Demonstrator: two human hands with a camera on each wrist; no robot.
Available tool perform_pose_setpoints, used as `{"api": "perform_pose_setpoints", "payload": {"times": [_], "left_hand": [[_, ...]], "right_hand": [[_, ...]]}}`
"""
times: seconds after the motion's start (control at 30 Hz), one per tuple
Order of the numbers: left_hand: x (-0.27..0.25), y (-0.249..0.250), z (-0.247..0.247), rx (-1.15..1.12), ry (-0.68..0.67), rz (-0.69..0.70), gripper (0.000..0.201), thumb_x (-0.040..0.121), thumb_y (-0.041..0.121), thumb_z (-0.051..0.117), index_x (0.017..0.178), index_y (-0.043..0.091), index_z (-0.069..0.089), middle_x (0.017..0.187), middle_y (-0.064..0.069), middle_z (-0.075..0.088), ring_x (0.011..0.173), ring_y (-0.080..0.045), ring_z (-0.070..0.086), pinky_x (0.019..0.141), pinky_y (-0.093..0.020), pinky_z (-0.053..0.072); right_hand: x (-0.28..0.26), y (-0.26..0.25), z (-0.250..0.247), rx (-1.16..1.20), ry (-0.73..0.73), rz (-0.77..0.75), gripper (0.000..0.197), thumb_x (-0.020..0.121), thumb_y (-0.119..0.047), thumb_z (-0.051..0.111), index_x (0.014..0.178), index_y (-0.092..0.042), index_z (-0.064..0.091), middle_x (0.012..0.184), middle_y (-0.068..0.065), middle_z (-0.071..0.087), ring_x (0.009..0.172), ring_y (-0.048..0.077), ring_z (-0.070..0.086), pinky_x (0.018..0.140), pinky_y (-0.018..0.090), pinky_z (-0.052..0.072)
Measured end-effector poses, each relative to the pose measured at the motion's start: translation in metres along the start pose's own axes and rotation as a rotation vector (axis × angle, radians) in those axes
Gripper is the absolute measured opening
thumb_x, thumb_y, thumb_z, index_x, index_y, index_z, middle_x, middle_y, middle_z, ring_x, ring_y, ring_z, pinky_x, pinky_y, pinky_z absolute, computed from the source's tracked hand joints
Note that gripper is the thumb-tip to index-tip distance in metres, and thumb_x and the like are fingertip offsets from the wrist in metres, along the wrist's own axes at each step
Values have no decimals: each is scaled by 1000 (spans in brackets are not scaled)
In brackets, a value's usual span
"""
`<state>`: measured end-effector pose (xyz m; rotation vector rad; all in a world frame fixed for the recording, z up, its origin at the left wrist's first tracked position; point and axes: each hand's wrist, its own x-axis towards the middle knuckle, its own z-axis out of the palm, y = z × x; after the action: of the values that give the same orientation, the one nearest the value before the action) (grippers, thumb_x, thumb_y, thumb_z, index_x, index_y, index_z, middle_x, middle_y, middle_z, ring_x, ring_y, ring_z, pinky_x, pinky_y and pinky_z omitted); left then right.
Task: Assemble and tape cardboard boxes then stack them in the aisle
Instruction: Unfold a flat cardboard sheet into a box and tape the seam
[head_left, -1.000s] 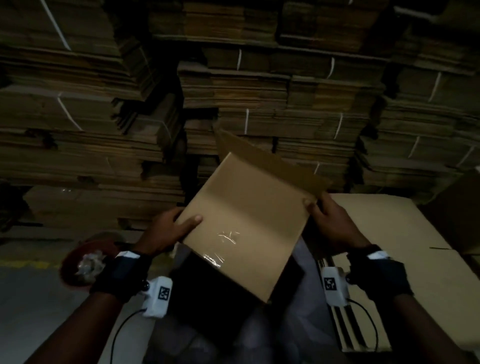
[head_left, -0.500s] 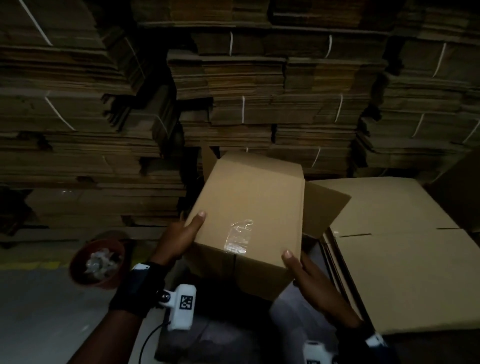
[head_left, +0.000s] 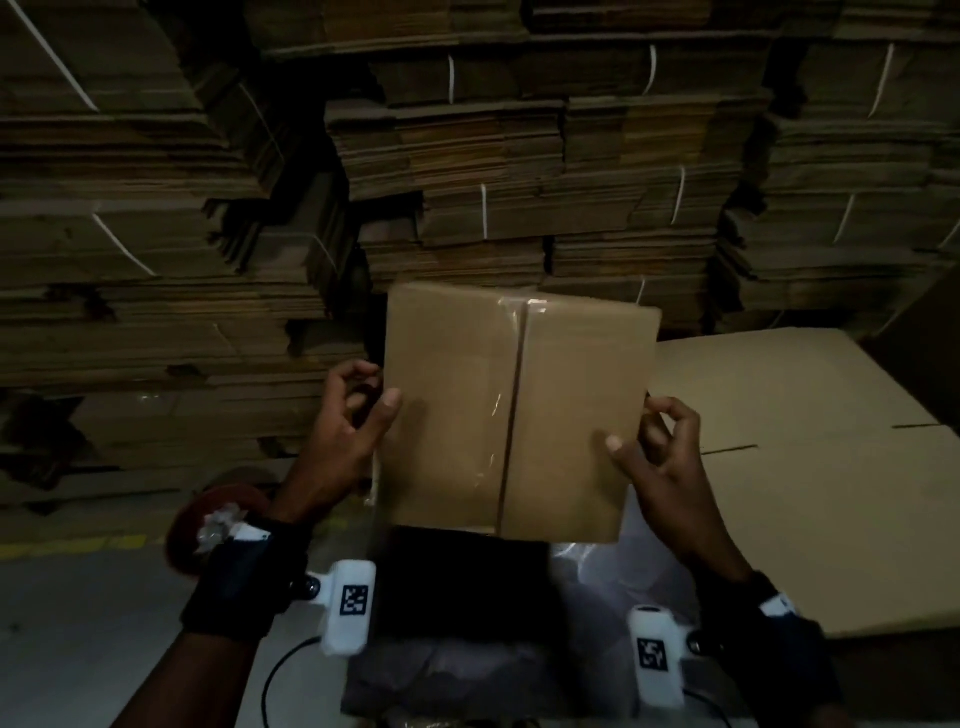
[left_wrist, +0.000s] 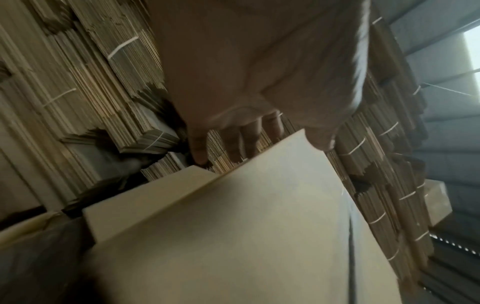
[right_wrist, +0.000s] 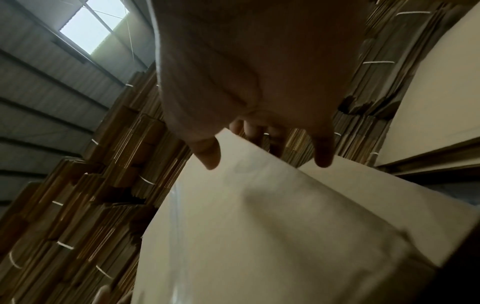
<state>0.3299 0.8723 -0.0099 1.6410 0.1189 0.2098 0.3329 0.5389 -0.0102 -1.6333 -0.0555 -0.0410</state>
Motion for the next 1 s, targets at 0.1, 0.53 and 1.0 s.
{"api": "perform_pose_setpoints", "payload": {"times": [0.1,0.53,1.0], "left_hand": [[-1,13,-2,-16,-56,34,69,71,71,72,126,35,49,122,14,66,114,-2,62,81,-18,51],[15,33,-1,-63,-192,-2,66,99,15,57,157,27,27,128,19,58,110,4,64,80,-14,53],[41,-27,19,133,-162,-119,70,101,11,58,160,16,20,148,7,40,132,-7,44,99,-17,45]], "right_hand": [[10,-9,-3,61,-11,-58,52,85,-17,71,125,-34,42,136,1,65,126,13,61,94,23,53],[49,-54,-12,55,-83,-10,105,57,-82,76,146,-34,47,151,-10,51,140,11,47,114,34,38],[88,5,13,-64,-101,220,72,101,-27,60,161,-19,21,167,-5,22,151,14,26,125,40,24]]}}
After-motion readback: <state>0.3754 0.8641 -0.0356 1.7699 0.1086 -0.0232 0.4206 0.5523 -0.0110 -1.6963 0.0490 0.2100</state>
